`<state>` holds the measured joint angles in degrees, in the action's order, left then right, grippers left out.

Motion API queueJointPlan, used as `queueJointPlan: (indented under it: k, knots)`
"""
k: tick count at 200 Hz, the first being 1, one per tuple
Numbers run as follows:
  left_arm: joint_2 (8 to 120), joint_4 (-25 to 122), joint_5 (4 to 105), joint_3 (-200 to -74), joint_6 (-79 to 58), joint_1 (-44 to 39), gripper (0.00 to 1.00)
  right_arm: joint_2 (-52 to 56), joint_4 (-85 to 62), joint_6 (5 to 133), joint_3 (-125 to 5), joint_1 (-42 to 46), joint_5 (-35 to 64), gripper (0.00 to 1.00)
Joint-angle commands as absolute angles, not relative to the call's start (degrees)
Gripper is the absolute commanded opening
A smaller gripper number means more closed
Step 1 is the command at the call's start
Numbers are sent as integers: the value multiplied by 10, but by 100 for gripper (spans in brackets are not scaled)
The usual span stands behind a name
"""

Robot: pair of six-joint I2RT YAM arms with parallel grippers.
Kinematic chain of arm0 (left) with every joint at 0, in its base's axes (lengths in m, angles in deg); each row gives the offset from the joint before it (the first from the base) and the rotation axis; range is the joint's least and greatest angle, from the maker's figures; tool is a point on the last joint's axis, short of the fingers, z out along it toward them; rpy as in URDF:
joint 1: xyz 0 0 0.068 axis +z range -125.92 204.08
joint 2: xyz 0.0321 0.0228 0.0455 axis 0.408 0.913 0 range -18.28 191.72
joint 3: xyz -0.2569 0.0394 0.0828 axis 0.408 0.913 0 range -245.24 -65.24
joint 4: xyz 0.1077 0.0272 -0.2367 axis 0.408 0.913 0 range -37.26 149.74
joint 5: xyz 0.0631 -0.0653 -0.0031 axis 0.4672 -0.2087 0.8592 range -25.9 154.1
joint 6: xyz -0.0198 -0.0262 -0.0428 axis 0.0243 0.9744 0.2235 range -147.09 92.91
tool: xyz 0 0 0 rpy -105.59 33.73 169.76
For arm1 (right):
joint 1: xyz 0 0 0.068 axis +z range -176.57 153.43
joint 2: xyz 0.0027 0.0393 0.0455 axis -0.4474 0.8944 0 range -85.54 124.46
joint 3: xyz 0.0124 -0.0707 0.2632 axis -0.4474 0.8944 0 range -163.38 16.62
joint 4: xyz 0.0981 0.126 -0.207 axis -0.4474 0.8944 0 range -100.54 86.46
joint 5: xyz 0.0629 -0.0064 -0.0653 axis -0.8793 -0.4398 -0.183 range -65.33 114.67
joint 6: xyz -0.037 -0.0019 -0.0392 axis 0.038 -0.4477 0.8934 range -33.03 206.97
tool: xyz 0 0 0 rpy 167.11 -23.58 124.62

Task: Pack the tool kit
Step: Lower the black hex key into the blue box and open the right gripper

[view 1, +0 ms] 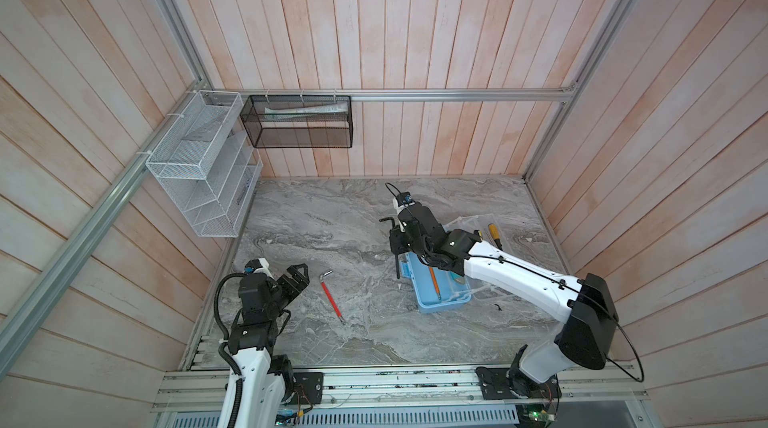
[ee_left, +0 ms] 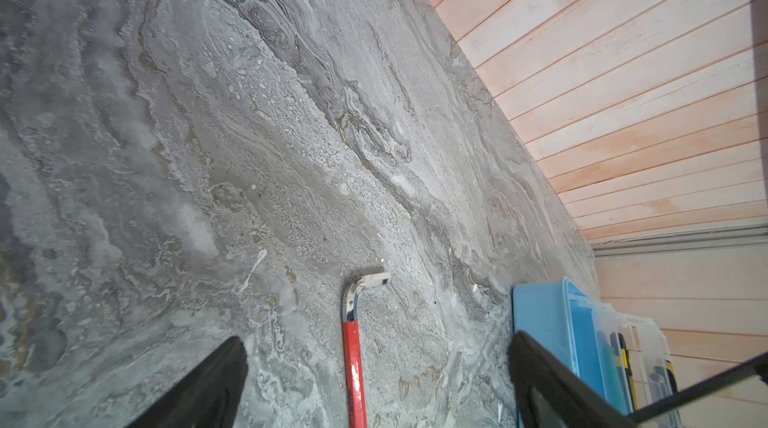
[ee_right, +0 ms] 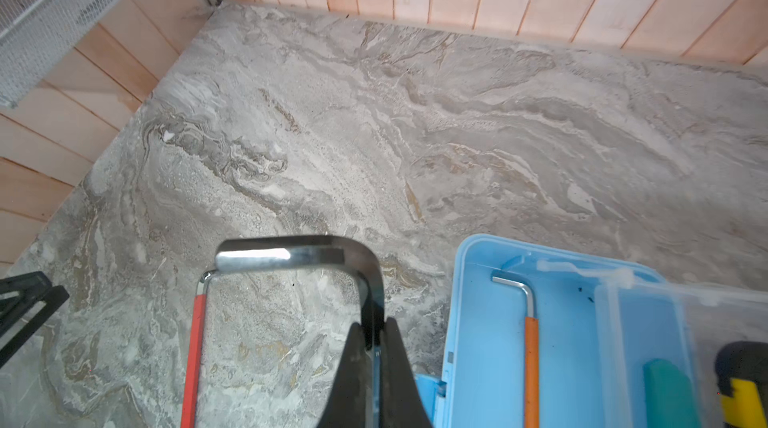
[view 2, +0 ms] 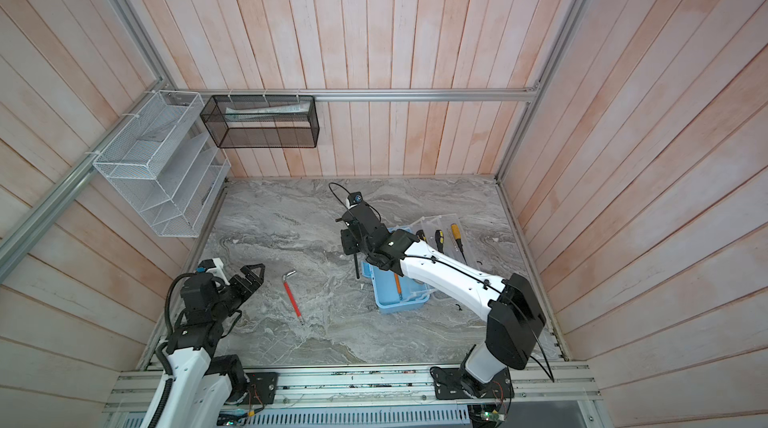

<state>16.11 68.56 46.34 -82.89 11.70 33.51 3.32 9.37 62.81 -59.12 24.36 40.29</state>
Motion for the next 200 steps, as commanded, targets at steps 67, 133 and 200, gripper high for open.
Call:
queueJointPlan:
  k: [67, 133, 200]
  knots:
    - [168, 676, 448, -833, 117, 336, 100, -41, 137, 599, -480, 177, 423, 0]
    - [176, 679, 439, -843, 113, 322, 100, 42, 102, 595, -445, 157, 364, 0]
    - [184, 674, 444, -842, 114, 292, 100, 152, 108, 604, -486, 141, 340, 0]
